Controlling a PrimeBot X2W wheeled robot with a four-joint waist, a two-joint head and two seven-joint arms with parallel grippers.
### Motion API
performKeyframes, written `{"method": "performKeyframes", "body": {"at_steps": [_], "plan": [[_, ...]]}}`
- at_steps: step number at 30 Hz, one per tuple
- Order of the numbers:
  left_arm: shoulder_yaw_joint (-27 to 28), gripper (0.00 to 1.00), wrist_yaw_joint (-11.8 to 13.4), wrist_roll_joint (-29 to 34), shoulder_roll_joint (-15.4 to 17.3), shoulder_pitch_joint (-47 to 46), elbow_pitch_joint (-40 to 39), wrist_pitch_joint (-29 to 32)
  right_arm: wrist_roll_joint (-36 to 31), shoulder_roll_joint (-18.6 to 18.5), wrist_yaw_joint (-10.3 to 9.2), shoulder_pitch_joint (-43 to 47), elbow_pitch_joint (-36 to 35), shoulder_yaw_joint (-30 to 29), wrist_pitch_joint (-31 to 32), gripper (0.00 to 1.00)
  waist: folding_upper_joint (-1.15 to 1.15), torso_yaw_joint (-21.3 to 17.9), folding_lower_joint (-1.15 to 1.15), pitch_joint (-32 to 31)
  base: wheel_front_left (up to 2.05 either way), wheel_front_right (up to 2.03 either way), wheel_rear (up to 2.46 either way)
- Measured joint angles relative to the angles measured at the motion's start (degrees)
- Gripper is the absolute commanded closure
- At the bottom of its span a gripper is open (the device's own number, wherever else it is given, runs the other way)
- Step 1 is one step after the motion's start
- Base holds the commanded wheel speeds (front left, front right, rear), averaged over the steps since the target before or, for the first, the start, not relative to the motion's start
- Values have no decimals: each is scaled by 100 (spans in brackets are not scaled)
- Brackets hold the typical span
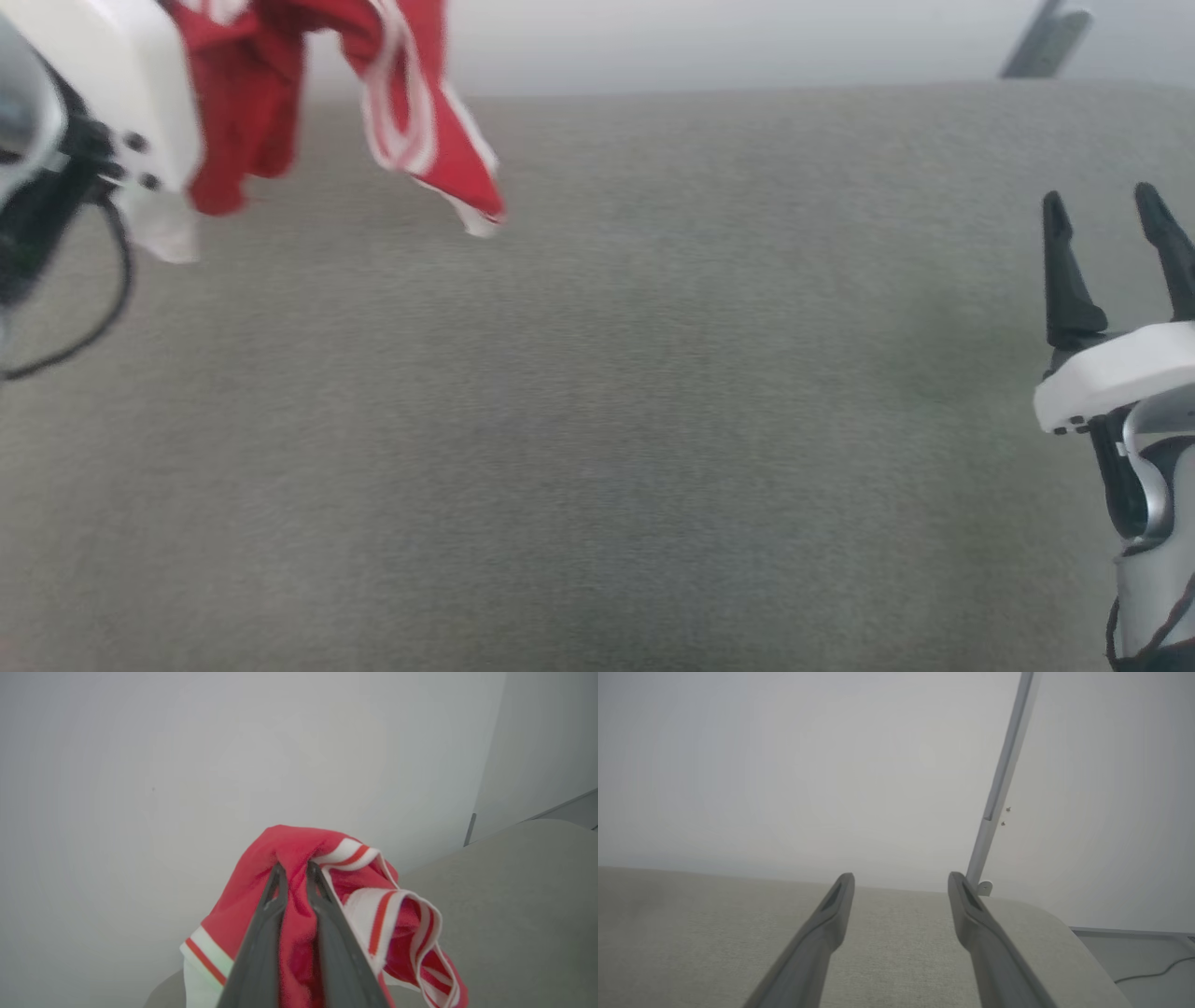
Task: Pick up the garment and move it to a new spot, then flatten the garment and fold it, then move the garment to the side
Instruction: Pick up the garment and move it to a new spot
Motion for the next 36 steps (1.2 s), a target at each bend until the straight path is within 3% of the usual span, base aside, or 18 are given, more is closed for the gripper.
{"method": "performKeyframes", "body": {"at_steps": [9,17,24,36], "plan": [[-447,100,422,-21,-465,426,-691,265,-67,226,0,84,127,-227,-187,0,0,-654,0,278,0,0,0],[-804,100,694,-115,-456,1386,-411,577,-59,412,0,175,463,-145,-364,0,0,-897,0,482,0,0,0],[-993,100,682,-397,-561,2059,318,547,-51,472,0,157,780,37,-500,0,0,-909,0,496,0,0,0],[-1418,100,63,-584,-1094,2363,2014,194,-51,490,0,18,1074,325,-550,0,0,-799,0,397,0,0,0]]}}
